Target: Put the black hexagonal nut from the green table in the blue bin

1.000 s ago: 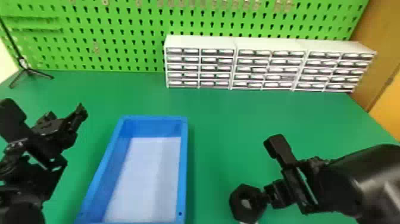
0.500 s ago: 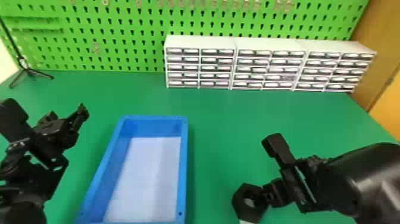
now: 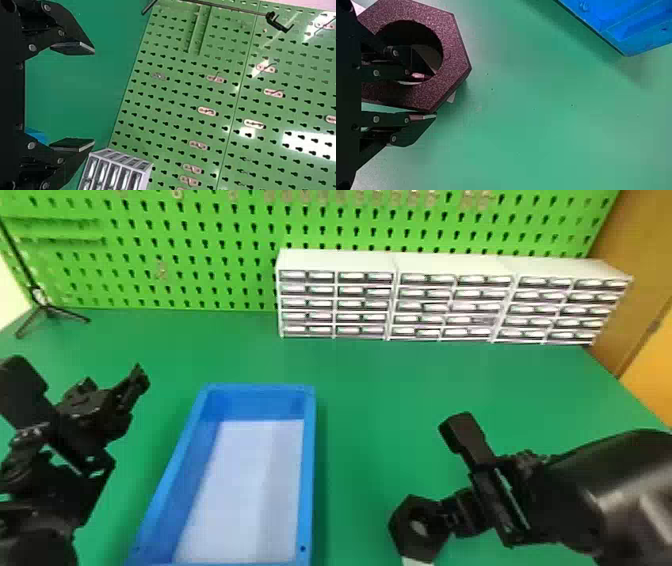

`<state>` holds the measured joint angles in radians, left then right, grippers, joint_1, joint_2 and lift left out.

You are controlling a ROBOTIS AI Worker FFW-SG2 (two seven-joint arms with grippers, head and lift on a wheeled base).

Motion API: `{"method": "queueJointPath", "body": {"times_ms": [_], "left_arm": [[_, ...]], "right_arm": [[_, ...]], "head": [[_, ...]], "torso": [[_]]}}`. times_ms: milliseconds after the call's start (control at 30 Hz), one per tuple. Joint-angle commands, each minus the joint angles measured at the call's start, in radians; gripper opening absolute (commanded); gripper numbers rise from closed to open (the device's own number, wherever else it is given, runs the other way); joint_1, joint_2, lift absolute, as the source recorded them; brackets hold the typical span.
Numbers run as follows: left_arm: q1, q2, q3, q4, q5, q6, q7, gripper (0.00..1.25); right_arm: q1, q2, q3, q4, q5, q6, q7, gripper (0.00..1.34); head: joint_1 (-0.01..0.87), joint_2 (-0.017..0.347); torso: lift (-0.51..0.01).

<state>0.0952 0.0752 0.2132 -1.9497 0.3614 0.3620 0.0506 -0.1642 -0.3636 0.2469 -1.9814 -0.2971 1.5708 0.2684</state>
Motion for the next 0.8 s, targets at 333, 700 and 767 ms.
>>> {"method": "queueJointPath", "body": {"times_ms": [333,700,767], "left_arm": [[0.000,0.000,0.003,0.000,0.001,0.000,0.000,0.81],[0.000,0.000,0.003,0.000,0.002,0.000,0.000,0.81],[0.000,0.000,0.003,0.000,0.002,0.000,0.000,0.81]], "right_arm": [[0.017,0.014,-0.051,-0.022,0.032,0.001,0.000,0.41],[0.055,0.035,-0.172,-0.050,0.095,0.001,0.000,0.41],[0.072,0.048,-0.210,-0.050,0.107,-0.028,0.002,0.41]], "head": [[0.692,0.008],[0.692,0.008],[0.692,0.008]], "torso": [[-0.097],[-0.097],[-0.097]]}}
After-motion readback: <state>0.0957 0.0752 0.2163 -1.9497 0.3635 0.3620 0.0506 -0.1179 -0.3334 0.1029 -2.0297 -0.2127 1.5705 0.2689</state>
